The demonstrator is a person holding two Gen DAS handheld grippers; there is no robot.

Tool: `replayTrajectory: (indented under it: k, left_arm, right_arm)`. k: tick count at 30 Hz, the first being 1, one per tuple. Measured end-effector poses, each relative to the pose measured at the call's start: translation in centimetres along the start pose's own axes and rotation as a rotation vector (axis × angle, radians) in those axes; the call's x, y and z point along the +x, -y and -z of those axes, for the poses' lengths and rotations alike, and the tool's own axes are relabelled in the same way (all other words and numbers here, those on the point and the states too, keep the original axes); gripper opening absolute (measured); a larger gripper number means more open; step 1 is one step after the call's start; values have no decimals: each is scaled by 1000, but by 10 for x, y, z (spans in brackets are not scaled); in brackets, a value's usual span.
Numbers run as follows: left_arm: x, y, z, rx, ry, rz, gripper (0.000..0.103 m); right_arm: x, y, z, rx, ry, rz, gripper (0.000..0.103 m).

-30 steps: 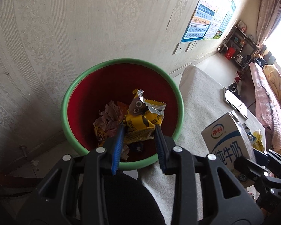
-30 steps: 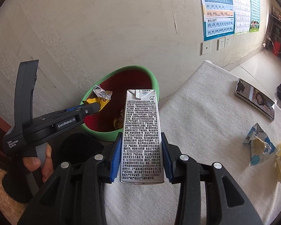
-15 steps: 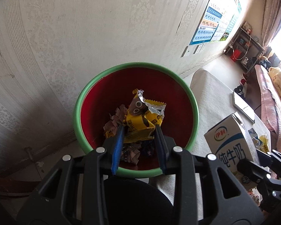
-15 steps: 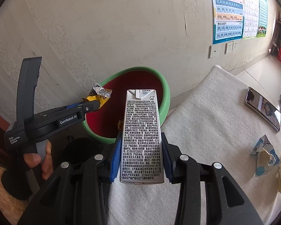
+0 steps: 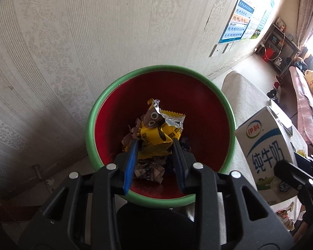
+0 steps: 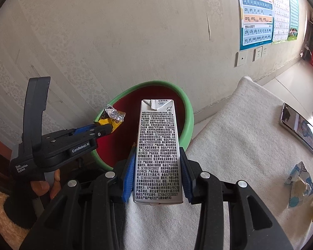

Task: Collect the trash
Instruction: 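Open both tools to drop the wrapper and carton into the bin, then move both tools back to the table and grasp the brown chocolate wrapper with the left tool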

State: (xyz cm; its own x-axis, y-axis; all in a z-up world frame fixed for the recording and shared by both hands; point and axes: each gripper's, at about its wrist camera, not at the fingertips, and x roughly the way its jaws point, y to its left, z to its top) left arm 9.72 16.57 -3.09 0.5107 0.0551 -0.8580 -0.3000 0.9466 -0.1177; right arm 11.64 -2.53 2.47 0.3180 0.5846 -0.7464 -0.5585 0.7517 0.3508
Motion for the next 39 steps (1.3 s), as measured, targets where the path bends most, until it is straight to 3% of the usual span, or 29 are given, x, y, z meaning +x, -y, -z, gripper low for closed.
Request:
replayTrajectory:
  k: [10,11,12,14,19,21,25,30,34,39]
  left_arm:
    - [7,-2,-7,-2,-3,-16,32]
    - [8,-3,-7,-5,-3,-20,35]
    - [8,-3,-8,-8,-1,-25,48]
    - [6,-3,-7,-16,13,-21,59]
    - [-8,-1,-4,-3,83,-14,69]
    - [-18,5,-2,3,127,-6,78]
    - [-36,23,4,24,195,41,81]
    - [-38,54,17,69,158,109,81]
    - [-29,78,32,85,59,168,81]
    - [-33,149,78,323,-68,331,81]
  right_arm:
    - [15,-11,-23,-1,15,-25,39]
    - [15,-12,-25,-1,23,-28,39]
    - [15,-12,-27,-1,30,-30,44]
    - [12,-13,-28,5,45,-28,72]
    - [2,-6,-22,-3,66,-6,73]
    - [-6,0,-14,-6,81,7,77]
    - [-27,17,6,-11,109,59,81]
    - [-58,65,45,61,119,177,84]
    - [-87,126,82,207,98,293,84]
    - [-120,188,126,378,87,416,84]
